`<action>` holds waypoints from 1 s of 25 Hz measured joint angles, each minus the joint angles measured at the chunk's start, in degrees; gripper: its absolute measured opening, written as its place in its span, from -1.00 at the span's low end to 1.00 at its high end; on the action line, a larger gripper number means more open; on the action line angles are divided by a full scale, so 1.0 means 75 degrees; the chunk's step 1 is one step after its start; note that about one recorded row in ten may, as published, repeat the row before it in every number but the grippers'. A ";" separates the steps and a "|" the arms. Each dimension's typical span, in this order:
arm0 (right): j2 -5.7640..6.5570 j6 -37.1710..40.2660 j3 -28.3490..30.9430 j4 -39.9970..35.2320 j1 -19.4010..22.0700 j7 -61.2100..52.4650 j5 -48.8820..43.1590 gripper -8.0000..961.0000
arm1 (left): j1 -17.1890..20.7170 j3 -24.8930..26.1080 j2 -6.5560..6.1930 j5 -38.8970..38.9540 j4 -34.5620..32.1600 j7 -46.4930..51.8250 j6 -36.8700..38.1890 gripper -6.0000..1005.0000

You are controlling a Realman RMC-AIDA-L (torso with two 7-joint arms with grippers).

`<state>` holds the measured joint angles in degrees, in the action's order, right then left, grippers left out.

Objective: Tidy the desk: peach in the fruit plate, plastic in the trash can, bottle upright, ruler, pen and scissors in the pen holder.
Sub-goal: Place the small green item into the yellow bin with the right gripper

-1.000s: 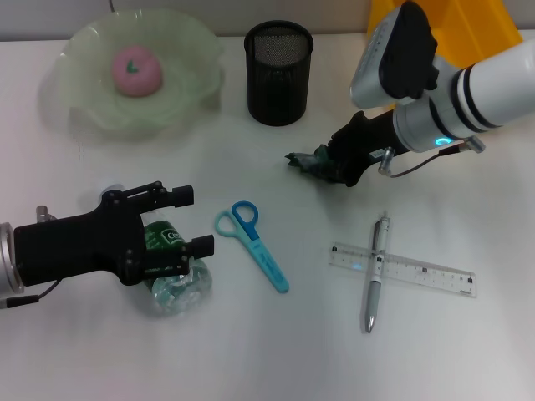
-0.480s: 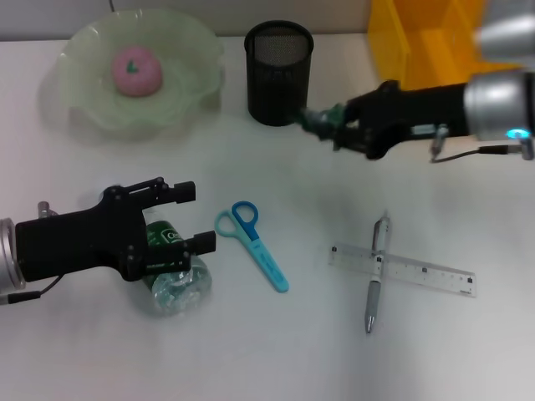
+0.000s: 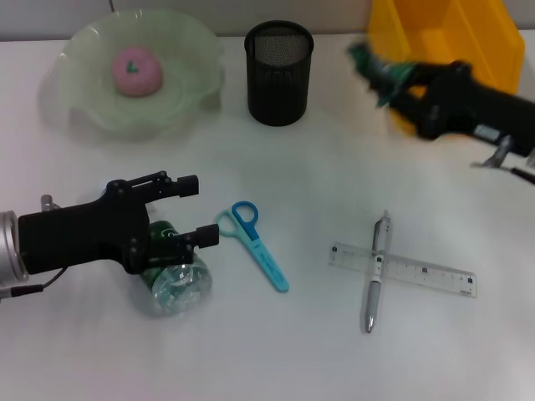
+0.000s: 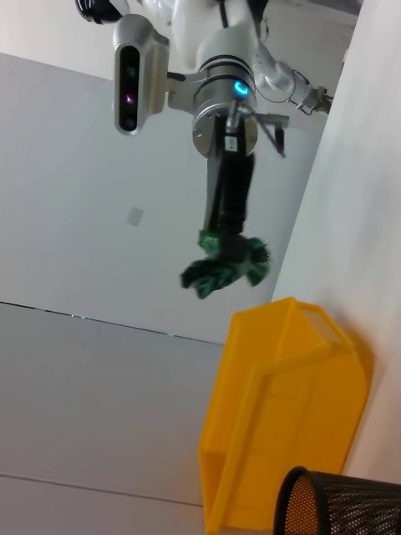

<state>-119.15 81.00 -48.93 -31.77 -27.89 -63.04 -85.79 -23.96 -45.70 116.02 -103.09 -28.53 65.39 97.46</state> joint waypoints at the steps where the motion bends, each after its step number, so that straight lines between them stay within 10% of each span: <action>1: -0.0016 -0.0071 0.0181 0.0068 0.0041 0.0137 0.0159 -0.70 | -0.0021 0.0000 -0.0002 0.0001 -0.0006 0.0036 0.0001 0.62; 9: 0.0009 -0.1598 0.1211 0.0664 0.0084 0.1193 0.1592 -0.72 | -0.0064 0.0000 -0.0001 0.0000 -0.0028 0.0102 0.0045 0.62; 25: 0.0495 -0.3790 0.1051 0.0860 -0.1047 -0.0149 0.0441 -0.63 | -0.0069 -0.0001 0.0013 -0.0002 -0.0029 0.0105 0.0157 0.62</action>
<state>-115.43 52.58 -41.05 -25.32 -35.74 -64.15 -82.48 -24.47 -45.70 116.11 -103.10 -28.75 66.18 98.64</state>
